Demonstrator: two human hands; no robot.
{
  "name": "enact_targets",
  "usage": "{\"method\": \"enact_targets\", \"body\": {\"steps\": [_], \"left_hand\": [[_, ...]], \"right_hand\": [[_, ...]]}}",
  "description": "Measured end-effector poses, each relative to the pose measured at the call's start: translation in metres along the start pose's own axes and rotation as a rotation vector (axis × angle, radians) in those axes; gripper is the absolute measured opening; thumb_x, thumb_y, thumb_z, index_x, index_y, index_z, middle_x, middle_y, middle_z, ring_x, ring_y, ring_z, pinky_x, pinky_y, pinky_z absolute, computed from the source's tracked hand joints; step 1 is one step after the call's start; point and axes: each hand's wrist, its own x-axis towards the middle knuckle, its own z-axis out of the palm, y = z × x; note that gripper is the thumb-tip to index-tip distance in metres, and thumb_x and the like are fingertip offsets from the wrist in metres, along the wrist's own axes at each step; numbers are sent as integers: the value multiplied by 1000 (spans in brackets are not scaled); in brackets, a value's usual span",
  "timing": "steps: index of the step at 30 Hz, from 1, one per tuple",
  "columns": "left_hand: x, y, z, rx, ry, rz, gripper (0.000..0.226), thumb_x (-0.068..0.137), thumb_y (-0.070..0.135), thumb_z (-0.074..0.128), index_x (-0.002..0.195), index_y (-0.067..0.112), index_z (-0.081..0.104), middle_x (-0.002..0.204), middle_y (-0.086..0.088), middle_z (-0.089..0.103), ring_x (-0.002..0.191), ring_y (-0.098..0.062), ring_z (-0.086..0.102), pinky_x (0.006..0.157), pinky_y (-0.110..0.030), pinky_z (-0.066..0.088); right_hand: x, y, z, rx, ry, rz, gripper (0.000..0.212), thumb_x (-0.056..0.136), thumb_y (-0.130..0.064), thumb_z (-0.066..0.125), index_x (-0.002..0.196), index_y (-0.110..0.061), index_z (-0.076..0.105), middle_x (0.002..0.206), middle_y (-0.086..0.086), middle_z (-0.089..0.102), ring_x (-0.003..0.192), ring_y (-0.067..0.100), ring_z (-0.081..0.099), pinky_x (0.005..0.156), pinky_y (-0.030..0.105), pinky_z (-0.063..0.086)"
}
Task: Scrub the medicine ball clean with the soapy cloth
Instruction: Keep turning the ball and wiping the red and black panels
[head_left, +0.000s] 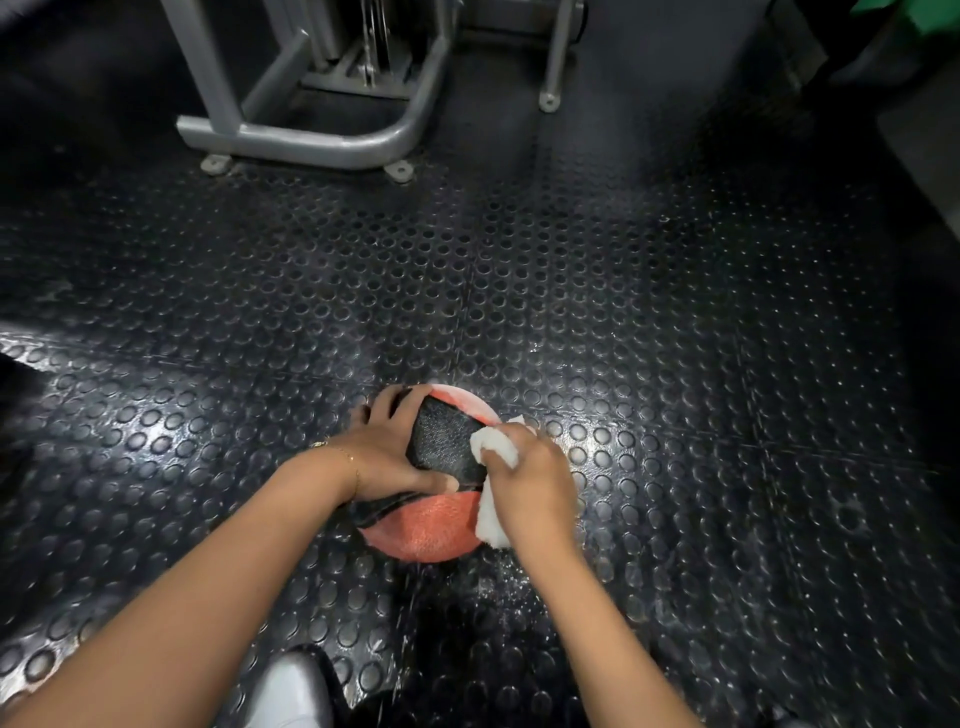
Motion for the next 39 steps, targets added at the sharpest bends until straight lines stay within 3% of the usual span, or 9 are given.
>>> {"method": "enact_targets", "body": {"steps": [5, 10, 14, 19, 22, 26, 31, 37, 39], "left_hand": [[0, 8, 0, 52, -23, 4, 113, 70, 61, 69, 144, 43, -14, 154, 11, -19, 143, -35, -8, 114, -52, 17], [-2, 13, -9, 85, -87, 62, 114, 69, 54, 74, 144, 45, -12, 153, 15, -22, 144, -29, -12, 114, -56, 16], [-3, 28, -13, 133, -149, 24, 113, 73, 46, 74, 145, 44, -14, 151, 10, -33, 141, -29, -24, 115, -55, 9], [-1, 42, -11, -110, -36, -153, 86, 92, 47, 45, 147, 29, -19, 154, -7, -26, 142, -34, -17, 117, -50, 4], [-5, 34, -3, 1, -38, -211, 105, 83, 65, 50, 146, 22, -23, 154, -9, -26, 140, -39, -22, 116, -51, 4], [-19, 22, 3, 91, -99, -162, 132, 65, 62, 73, 145, 25, -26, 153, -8, -28, 139, -38, -25, 116, -47, 2], [-21, 32, 7, 123, -96, -138, 135, 63, 55, 78, 144, 28, -27, 153, -9, -29, 139, -39, -23, 115, -48, 5], [-19, 33, 8, 226, -97, -91, 143, 57, 55, 82, 143, 28, -29, 153, -5, -29, 141, -32, -23, 115, -52, 13], [-17, 32, 7, 220, -107, -109, 147, 55, 53, 84, 141, 25, -33, 151, -7, -34, 140, -31, -26, 116, -51, 10]], "right_hand": [[17, 2, -10, 52, 6, 125, 25, 90, -26, 54, 114, -26, 60, 106, 1, 65, 86, 17, 57, 71, 28, 45], [-8, 4, -2, -5, 40, -28, 26, 86, -26, 57, 111, -34, 61, 107, -2, 56, 95, 19, 55, 77, 31, 48], [-8, 12, -5, -20, 71, 41, 26, 86, -29, 57, 112, -33, 60, 110, 0, 60, 99, 20, 56, 76, 29, 46], [-32, 11, -9, -114, 3, -107, 33, 86, -23, 56, 118, -31, 59, 126, 0, 51, 118, 20, 43, 86, 28, 39], [-37, 14, -10, -88, 5, -148, 33, 84, -25, 58, 117, -31, 59, 123, -4, 50, 120, 19, 41, 89, 27, 37], [-33, 12, -9, -97, -21, -206, 32, 82, -40, 58, 113, -32, 59, 107, -14, 45, 110, 14, 41, 83, 27, 36], [-33, 8, -7, -217, 67, -303, 27, 82, -27, 62, 108, -25, 65, 111, 2, 57, 107, 24, 46, 78, 31, 38], [-10, -10, -18, -283, -68, -265, 34, 91, -24, 51, 124, -32, 53, 136, -1, 41, 129, 22, 28, 99, 31, 27], [-23, -3, -16, -240, -34, -316, 34, 87, -18, 56, 119, -28, 59, 126, 2, 50, 120, 25, 37, 90, 32, 32]]}}
